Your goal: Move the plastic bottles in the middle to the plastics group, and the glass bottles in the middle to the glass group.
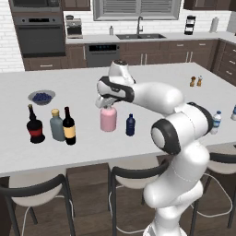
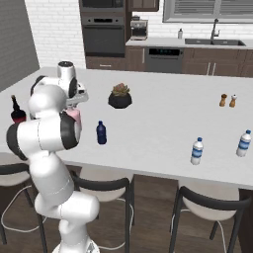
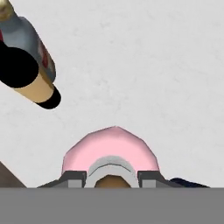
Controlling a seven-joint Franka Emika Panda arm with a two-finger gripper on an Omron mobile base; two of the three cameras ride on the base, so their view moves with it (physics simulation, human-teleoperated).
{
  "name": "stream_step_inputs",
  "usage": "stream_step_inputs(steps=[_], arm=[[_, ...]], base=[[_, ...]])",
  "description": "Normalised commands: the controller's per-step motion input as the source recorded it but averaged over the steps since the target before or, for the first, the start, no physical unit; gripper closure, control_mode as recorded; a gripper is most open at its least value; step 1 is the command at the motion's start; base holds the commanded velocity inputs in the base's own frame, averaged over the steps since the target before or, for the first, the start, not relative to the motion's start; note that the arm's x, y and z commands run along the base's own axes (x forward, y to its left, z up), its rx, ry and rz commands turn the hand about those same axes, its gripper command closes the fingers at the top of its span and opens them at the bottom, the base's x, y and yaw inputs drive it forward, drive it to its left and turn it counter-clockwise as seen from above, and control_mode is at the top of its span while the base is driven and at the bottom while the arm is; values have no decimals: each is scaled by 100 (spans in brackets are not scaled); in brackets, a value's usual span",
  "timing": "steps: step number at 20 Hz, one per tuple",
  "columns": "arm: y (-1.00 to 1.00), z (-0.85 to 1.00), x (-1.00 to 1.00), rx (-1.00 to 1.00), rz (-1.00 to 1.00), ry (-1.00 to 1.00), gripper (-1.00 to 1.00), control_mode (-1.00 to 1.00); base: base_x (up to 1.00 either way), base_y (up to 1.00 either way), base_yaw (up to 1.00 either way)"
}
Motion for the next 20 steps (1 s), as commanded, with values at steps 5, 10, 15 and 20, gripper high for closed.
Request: stream_step_inputs(steps=[5,10,15,20], arm=[[30,-25,0,0,16,0,100,-100],[13,-1,0,0,15,0,100,-100],[20,-4,7,2,20,0,100,-100],[32,-7,4,3,28,0,100,-100]], base=[[0,0,0],[0,0,0],[0,0,0],[0,0,0]])
